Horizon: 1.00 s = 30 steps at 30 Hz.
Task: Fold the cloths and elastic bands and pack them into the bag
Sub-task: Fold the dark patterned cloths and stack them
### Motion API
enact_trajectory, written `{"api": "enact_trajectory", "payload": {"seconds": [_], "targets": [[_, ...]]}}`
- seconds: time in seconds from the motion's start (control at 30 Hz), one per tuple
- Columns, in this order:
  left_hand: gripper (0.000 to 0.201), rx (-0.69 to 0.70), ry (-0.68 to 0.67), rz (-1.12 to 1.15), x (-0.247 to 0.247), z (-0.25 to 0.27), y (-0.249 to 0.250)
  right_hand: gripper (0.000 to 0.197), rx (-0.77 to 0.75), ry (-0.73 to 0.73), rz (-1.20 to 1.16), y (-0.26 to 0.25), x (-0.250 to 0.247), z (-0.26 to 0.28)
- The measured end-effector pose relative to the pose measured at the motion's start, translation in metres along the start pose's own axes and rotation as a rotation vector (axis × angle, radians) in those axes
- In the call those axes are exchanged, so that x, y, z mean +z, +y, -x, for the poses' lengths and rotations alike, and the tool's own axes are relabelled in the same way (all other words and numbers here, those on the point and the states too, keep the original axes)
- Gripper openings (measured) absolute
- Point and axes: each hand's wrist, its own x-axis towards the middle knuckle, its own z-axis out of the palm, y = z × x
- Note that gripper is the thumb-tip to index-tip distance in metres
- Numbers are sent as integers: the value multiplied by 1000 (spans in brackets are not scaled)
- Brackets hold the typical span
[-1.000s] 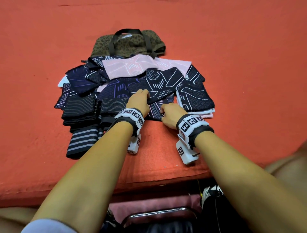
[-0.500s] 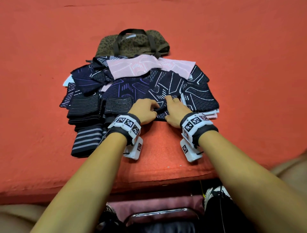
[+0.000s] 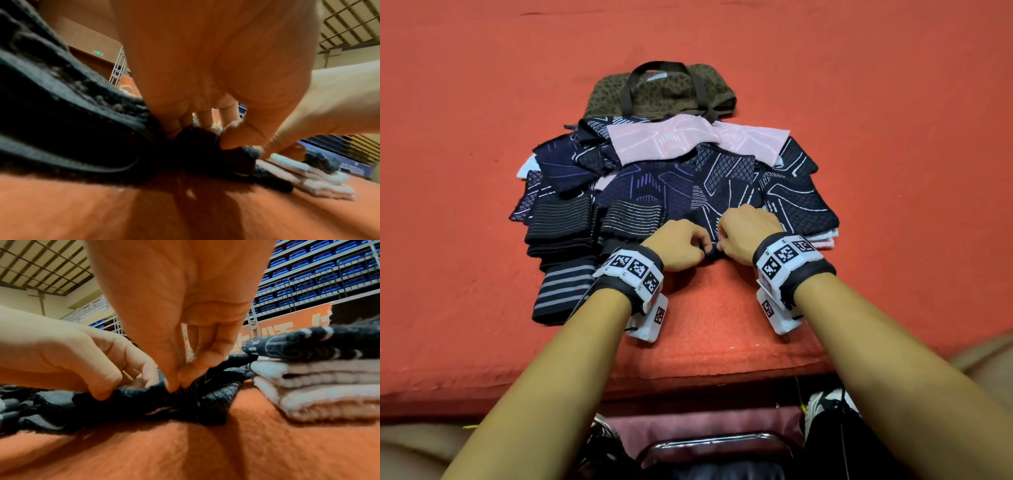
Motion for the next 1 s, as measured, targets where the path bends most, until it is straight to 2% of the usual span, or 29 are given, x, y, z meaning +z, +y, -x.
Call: {"api": "enact_trajectory", "payload": {"seconds": [0.1,0.23,0.33,0.47,0.53,0.6,0.67,0.77,0.83,0.9,1.0], "targets": [[16,-8,-14,22,3,2,-3,19,-14,-30,-4,-3,-2,5],[17,-32,125,44,6,0,-10,7,-43,-93,-24,-10,-6,12],[37,-55,193,98,7,-1,-15,14,-82,-219,-87,-17,-8,16],[63,-70,176,40,4,3,-14,12,-134,-336,-103,-26,-6,21],[56,-62,143,-70,4,4,-14,16,-134,-413,-88,-26,-5,23],[38,-50,126,-125,4,4,-16,18,-114,-474,-96,-24,-3,24],[29,-58,136,-122,3,5,-18,24,-87,-455,-118,-20,-1,22],[26,-55,141,-131,2,6,-18,24,-47,-247,-163,-10,2,15],[26,-51,140,-126,2,9,-19,37,-56,-154,-139,-6,5,11],[28,-49,140,-121,1,10,-19,53,-104,-163,-118,-6,10,10],[28,-46,110,-116,-1,11,-20,55,-148,-201,-143,-8,20,9]]}}
